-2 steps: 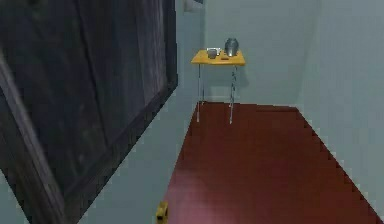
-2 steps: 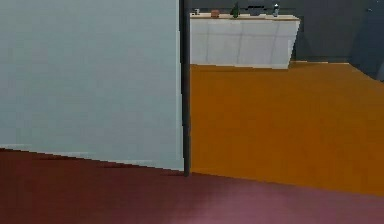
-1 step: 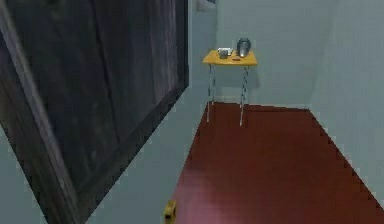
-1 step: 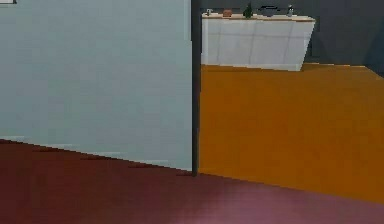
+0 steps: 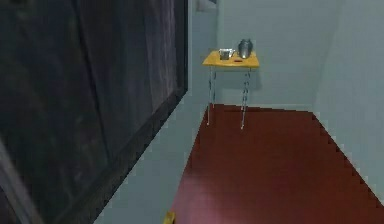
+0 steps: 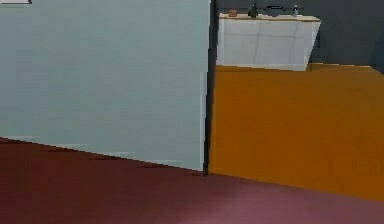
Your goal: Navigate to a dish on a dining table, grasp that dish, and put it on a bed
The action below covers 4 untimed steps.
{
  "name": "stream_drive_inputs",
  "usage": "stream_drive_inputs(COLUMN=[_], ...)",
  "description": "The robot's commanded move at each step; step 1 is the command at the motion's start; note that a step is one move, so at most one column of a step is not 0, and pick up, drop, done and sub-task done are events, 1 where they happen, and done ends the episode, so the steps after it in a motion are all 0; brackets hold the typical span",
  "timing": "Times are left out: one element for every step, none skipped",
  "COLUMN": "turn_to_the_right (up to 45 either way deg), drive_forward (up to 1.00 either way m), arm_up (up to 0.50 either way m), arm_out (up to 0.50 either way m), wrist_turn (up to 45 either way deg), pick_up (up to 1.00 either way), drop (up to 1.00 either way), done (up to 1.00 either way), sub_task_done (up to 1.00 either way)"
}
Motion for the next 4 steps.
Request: stream_drive_inputs(turn_to_the_right=[9.0,0.0,6.0,0.0], drive_forward=[0.0,1.0,0.0,0.65], arm_up=[0.0,0.0,0.0,0.0], arm_out=[0.0,0.0,0.0,0.0], wrist_turn=[0.0,0.0,0.0,0.0], pick_up=[0.0,0.0,0.0,0.0], drop=[0.0,0.0,0.0,0.0], done=[0.0,0.0,0.0,0.0], sub_task_done=[0.0,0.0,0.0,0.0])
